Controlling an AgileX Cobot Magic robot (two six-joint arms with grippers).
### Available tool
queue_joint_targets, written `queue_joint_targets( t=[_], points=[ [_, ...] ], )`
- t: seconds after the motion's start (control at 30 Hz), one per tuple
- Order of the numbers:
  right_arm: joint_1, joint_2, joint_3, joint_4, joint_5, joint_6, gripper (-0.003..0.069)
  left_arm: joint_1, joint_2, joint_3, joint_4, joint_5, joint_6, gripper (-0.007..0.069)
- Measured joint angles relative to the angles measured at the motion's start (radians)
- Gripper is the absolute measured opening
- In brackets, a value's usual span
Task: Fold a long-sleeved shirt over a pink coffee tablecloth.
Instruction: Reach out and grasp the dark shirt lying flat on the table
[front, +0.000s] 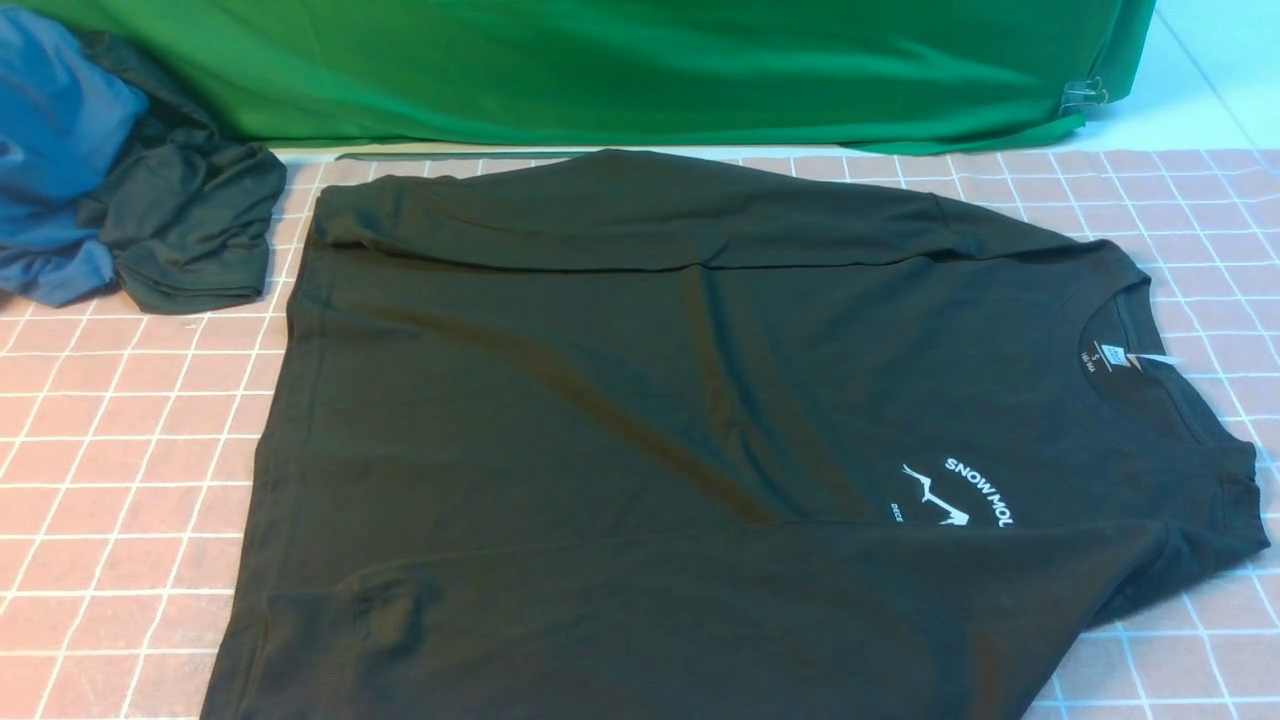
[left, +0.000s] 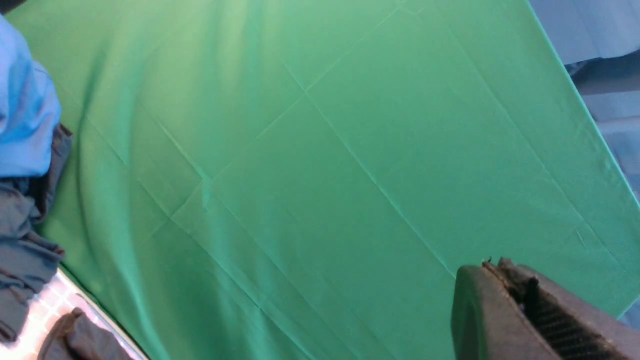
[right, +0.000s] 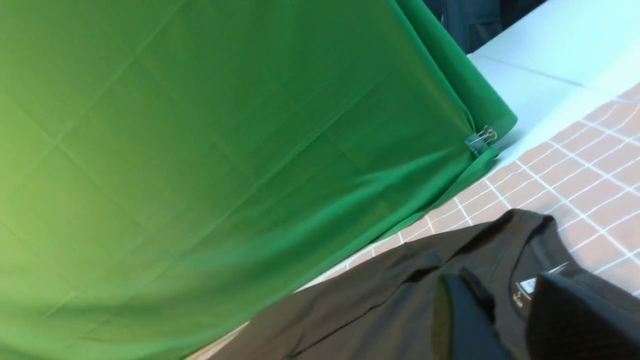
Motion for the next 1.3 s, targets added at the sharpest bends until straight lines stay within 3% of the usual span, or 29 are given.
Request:
queue_joint_targets(
  t=[0.13,0.27,0.33,0.37,0.47,0.63,0.8,0.93,1.07,1.3],
  points=[
    [0.000,0.000,0.000,0.000,-0.005,0.001,0.0238,0.000,0.000,0.000,0.004,-0.033,-0.001,0.0015],
    [0.000,0.000,0.000,0.001,-0.082,0.024,0.0235,0.000,0.007,-0.008,0.004,-0.222,0.005,0.0015],
    [0.003,0.000,-0.010,0.002,-0.119,0.053,0.0225,0.000,0.034,-0.071,0.003,-0.195,0.007,0.0015],
    [0.009,0.000,-0.023,0.002,-0.113,0.062,0.0217,0.000,0.050,-0.102,0.002,-0.149,0.007,0.0015],
    [0.040,0.024,-0.175,-0.028,0.004,0.017,0.0160,0.000,0.144,-0.316,0.024,0.198,0.017,0.0015],
    [0.120,0.272,-0.545,-0.066,0.381,-0.290,0.0041,0.000,0.456,-0.692,0.090,0.921,0.198,0.0015],
    [0.180,0.606,-0.834,-0.074,0.762,-0.529,0.0037,0.000,0.733,-0.869,0.063,1.379,0.344,0.0015],
    [0.201,0.837,-0.979,-0.073,0.951,-0.674,0.0037,0.000,0.836,-0.873,0.037,1.494,0.411,0.0015],
    [0.245,1.023,-1.047,-0.054,1.010,-0.777,0.0037,0.000,0.827,-0.848,0.036,1.509,0.433,0.0015],
    [0.538,1.340,-1.126,-0.048,0.906,-0.874,0.0038,0.000,0.663,-0.827,0.072,1.520,0.373,0.0015]
  ],
)
